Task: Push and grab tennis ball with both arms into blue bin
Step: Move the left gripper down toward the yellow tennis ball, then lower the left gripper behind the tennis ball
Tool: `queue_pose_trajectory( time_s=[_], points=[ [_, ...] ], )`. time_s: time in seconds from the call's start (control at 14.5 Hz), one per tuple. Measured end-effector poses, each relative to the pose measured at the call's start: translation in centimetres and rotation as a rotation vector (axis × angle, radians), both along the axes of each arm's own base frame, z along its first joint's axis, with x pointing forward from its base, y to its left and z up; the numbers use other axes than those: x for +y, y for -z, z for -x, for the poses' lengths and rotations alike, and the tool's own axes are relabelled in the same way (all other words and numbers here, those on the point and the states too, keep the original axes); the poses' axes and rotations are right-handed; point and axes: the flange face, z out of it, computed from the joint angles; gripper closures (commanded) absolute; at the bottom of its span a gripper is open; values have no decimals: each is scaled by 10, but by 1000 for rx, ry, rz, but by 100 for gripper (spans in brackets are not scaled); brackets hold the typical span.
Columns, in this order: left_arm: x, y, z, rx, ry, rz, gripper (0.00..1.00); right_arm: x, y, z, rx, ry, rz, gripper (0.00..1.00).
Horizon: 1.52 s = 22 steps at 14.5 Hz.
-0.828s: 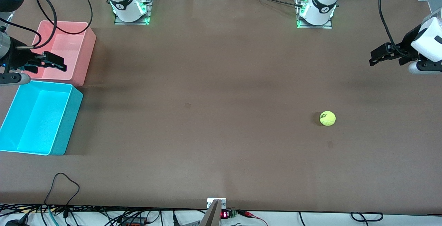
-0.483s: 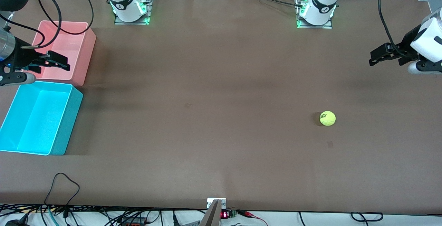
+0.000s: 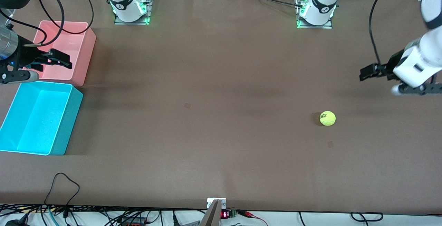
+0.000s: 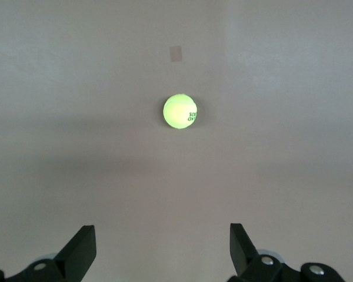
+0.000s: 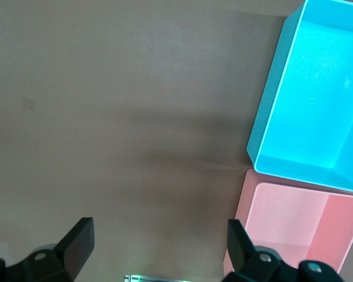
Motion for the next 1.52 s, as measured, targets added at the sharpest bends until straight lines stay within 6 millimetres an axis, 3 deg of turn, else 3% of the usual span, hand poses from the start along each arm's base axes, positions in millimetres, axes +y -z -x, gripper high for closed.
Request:
queue_pose_trajectory(
  time_s=[0.07, 0.21, 0.34, 0.55, 0.9, 1.1, 1.31, 1.52],
  points=[
    [0, 17, -9, 23, 4, 1, 37, 0, 0, 2, 2, 1, 1, 0],
    [0, 60, -23, 82, 25, 4, 81, 0, 1, 6, -4, 3, 3, 0],
    [2, 105, -33, 138, 53, 12, 100, -1, 4, 10, -11, 5, 5, 0],
    [4, 150, -39, 144, 254, 56, 100, -1, 4, 16, -13, 6, 7, 0],
    [6, 210, -14, 174, 610, 141, 100, -3, 4, 16, -16, 10, 7, 0],
    [12, 222, -13, 145, 856, 148, 100, -3, 4, 16, -18, 10, 7, 0],
    [36, 225, -20, 79, 1028, 141, 100, -3, 4, 15, -19, 9, 7, 0],
    [57, 249, -18, 14, 1140, 127, 100, -2, 5, 15, -18, 8, 7, 0]
  ],
)
